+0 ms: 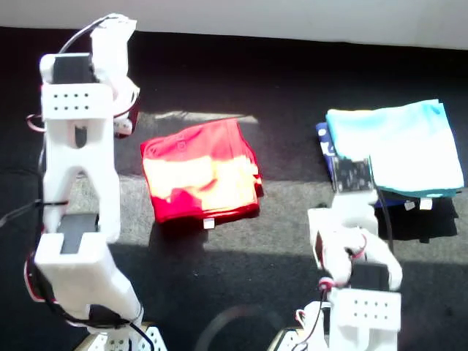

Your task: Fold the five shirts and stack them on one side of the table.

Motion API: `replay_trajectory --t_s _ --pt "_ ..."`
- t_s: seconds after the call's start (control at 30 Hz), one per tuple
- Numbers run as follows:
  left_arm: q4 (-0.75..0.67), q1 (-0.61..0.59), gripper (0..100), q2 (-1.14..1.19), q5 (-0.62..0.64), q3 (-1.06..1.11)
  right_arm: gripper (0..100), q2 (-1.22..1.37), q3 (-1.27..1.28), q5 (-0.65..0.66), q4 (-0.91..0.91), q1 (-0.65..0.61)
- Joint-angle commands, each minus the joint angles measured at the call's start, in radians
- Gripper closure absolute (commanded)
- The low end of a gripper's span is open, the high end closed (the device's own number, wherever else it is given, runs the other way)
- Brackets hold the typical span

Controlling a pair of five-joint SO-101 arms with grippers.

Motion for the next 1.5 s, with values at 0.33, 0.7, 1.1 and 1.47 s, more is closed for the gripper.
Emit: replay_trajectory --t_s 0.33,0.7,1.1,1.47 --pt "-0.176 -0.208 99 -0.352 -0.005 0.608 81.8 1.079 -0.831 -0.394 0.033 -0.337" --pt "-0.178 -0.311 99 -0.432 -0.008 0.659 65.4 1.564 -1.316 -0.46 0.12 -0.463" --pt "-0.19 -0.312 99 -0.435 -0.075 0.662 65.2 1.917 -1.563 -0.473 0.151 -0.43" --pt "-0.192 -0.311 99 -0.432 -0.072 0.662 98.6 2.078 -1.744 -0.463 0.302 -0.412"
